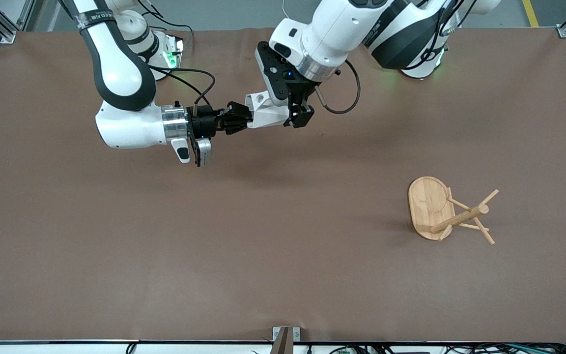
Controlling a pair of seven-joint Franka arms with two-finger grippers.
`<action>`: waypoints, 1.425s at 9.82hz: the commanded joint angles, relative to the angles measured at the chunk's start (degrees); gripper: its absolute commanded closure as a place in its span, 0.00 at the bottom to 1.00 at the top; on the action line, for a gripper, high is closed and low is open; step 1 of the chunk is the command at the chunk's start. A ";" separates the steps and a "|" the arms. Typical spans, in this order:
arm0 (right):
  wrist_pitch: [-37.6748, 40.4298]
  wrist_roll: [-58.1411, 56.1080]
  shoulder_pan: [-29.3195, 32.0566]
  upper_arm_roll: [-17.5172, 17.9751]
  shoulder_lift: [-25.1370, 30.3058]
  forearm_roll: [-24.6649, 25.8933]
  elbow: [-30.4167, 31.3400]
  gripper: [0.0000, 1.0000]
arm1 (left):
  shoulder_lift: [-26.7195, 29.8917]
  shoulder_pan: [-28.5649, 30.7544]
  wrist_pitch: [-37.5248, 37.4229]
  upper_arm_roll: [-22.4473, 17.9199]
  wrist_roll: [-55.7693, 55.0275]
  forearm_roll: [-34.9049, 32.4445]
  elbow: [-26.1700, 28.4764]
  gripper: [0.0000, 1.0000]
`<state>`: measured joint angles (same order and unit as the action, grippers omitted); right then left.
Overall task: Hang cup on rack
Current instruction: 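Grasp the cup with the left gripper beside the right gripper, then open the right gripper and withdraw it while the left gripper holds the cup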
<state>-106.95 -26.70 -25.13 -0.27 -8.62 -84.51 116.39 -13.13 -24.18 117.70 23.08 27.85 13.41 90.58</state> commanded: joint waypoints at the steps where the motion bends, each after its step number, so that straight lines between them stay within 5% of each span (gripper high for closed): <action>1: 0.07 -0.90 -0.97 -0.52 3.26 -2.06 2.79 0.99 | -1.64 -0.16 1.56 0.29 1.51 0.74 1.44 0.06; 2: 0.16 -0.72 -0.97 -0.52 3.44 -2.06 2.87 0.99 | -1.90 -0.16 1.57 0.56 1.94 0.39 1.44 0.29; 3: 0.16 -0.46 -0.97 -0.52 3.96 -2.06 2.88 0.99 | -1.90 -0.25 1.57 0.56 1.95 0.47 1.62 0.78; 4: 0.16 -0.46 -0.97 -0.52 4.05 -1.98 2.88 0.99 | -1.90 -0.60 1.57 0.56 1.68 0.48 1.88 0.99; 6: 0.16 -0.02 -0.97 -0.61 3.97 -1.98 2.88 0.98 | -1.90 -0.43 1.57 0.56 2.03 0.48 1.97 1.00; 7: 0.16 2.85 -0.97 -0.69 3.88 -1.80 2.61 0.70 | -1.82 -0.25 1.57 0.56 2.12 0.39 1.88 1.00; 8: -0.19 3.84 -0.97 -0.69 4.14 1.07 2.26 0.04 | -1.73 0.01 1.48 0.56 2.21 0.30 1.88 1.00; 10: -0.72 6.46 0.69 -1.39 4.58 15.36 0.52 0.00 | -1.64 0.27 1.04 0.56 2.21 0.13 1.97 1.00; 14: 0.07 32.27 9.73 -1.49 6.86 48.23 -7.91 0.00 | -1.73 1.24 0.95 0.04 2.03 -0.14 1.88 1.00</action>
<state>-107.83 -1.73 -18.08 -2.38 -2.92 -43.29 110.74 -14.38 -23.49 117.90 23.32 28.58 13.66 91.00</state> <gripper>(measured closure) 0.000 0.247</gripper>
